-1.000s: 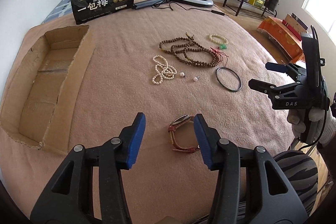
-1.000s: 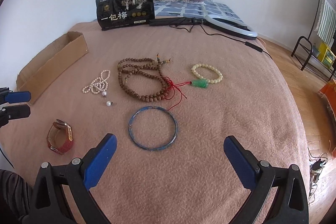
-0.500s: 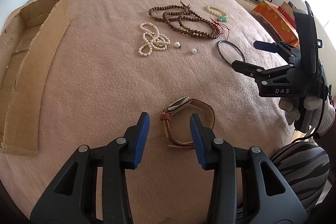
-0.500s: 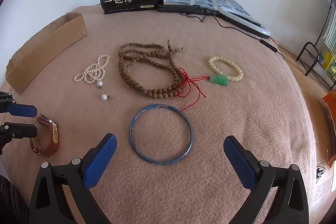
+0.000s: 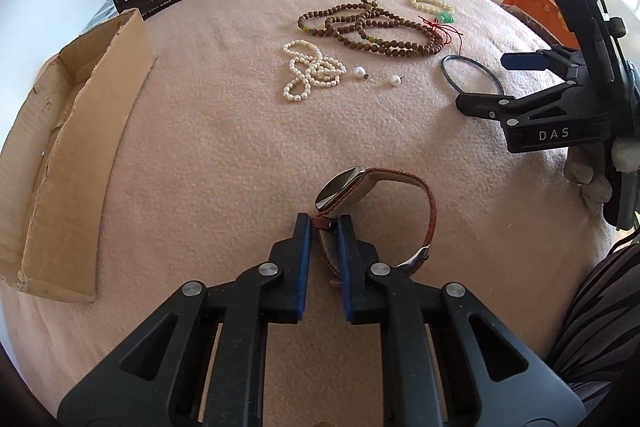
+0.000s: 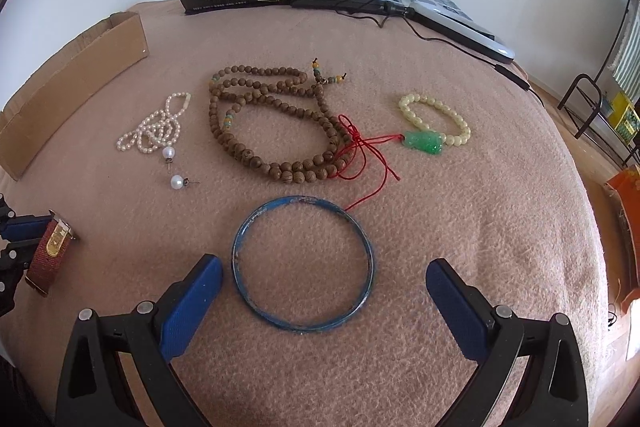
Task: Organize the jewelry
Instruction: 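Close the right tool on the blue bangle while the left tool holds the watch, then carry watch and bangle into the cardboard box and open both tools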
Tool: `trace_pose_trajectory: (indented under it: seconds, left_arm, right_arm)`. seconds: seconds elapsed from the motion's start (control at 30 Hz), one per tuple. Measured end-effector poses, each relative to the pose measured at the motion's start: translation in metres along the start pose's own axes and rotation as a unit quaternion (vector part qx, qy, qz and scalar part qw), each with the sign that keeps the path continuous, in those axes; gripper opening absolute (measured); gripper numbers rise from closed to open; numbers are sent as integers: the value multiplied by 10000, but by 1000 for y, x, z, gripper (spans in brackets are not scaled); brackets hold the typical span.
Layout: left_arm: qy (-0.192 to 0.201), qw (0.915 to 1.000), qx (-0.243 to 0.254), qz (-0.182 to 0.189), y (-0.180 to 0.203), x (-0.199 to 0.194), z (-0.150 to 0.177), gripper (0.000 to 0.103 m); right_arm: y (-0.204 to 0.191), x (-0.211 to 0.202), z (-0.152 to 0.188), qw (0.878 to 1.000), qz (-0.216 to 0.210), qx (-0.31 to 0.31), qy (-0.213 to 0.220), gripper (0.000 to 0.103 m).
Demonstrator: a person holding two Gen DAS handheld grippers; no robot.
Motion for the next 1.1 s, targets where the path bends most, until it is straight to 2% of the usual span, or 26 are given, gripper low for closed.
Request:
trace_pose_trajectory:
  seconds: [0.07, 0.13, 0.2, 0.23, 0.73, 1.1]
  left_arm:
    - [20, 10000, 28, 0, 1, -1, 0, 11]
    - [34, 10000, 51, 2, 1, -1, -1, 10]
    - [57, 10000, 70, -5, 2, -1, -2, 10]
    - [75, 9999, 71, -8, 2, -2, -2, 9]
    - [368, 9990, -213, -117, -11, -19, -4, 7]
    - [794, 9943, -696, -126, -36, -56, -9, 7]
  right_arm:
    - [1, 0, 0, 9999, -92, 40, -22, 98]
    - [1, -1, 0, 9997, -217, 78, -36, 86]
    - [0, -2, 0, 9995, -284, 95, -29, 81]
    - [-1, -3, 0, 9994, -320, 91, -20, 74]
    - [-2, -34, 0, 9993, -240, -1, 279, 74]
    - [-5, -64, -11, 9976, -381, 141, 563, 74]
Point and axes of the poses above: each gripper's, at about its wrist camera, not at the fingertips, and x roughly the way its jaws point, y to its right, z to its underside, the point moved 3 cm from there along x, roughly the way its jaws point, and after that the axes turned 11 degrees about x, right-handed, at the moved point
